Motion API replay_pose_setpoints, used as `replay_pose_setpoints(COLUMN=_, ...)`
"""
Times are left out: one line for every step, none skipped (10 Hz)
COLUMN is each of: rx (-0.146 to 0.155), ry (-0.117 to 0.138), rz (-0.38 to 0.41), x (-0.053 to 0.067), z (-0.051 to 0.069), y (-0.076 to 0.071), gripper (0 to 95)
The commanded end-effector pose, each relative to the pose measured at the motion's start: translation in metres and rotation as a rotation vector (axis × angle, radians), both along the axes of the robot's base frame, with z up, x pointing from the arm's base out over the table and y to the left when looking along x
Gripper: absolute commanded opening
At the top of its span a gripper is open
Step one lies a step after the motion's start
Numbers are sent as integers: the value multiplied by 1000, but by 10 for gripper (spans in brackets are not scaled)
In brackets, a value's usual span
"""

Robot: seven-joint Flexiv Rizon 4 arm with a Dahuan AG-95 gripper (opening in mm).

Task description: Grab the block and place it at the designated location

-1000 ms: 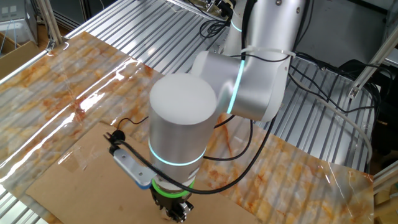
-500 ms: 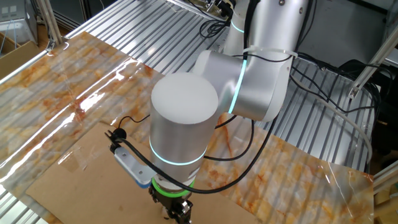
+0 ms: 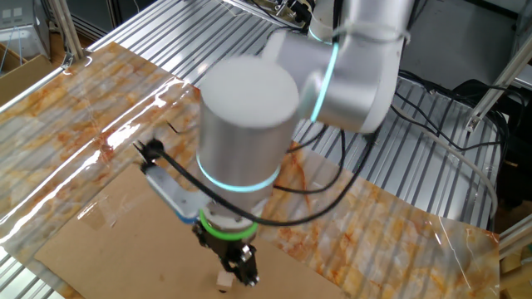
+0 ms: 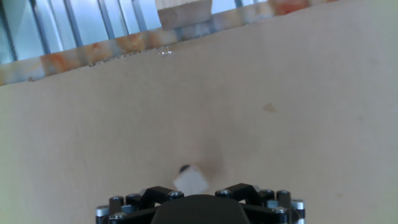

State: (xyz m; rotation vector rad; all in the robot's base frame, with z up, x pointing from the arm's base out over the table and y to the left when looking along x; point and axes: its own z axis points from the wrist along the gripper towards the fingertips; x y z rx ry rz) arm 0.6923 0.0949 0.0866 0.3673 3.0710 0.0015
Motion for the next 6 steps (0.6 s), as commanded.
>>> replay_pose_setpoints(rx=-3, ry=21, rz=-10, x=-5, z=17, y=-11, gripper=950)
replay_pose_setpoints(rx=-5, ry=23, rz=-16, x=-10, z=28, y=-21, gripper=950)
replay_pose_setpoints(rx=-7, ry=28, rz=-16, x=-14, z=35, y=-30, gripper=950)
replay_pose_setpoints(rx=-10, ry=33, rz=-10, x=-17, z=40, y=-39, gripper=950)
replay_pose_setpoints(rx=-9, ry=40, rz=-8, x=-20, z=46, y=-49, gripper=950)
replay_pose_setpoints(rx=-9, ry=50, rz=-7, x=-23, z=49, y=-55, gripper=950)
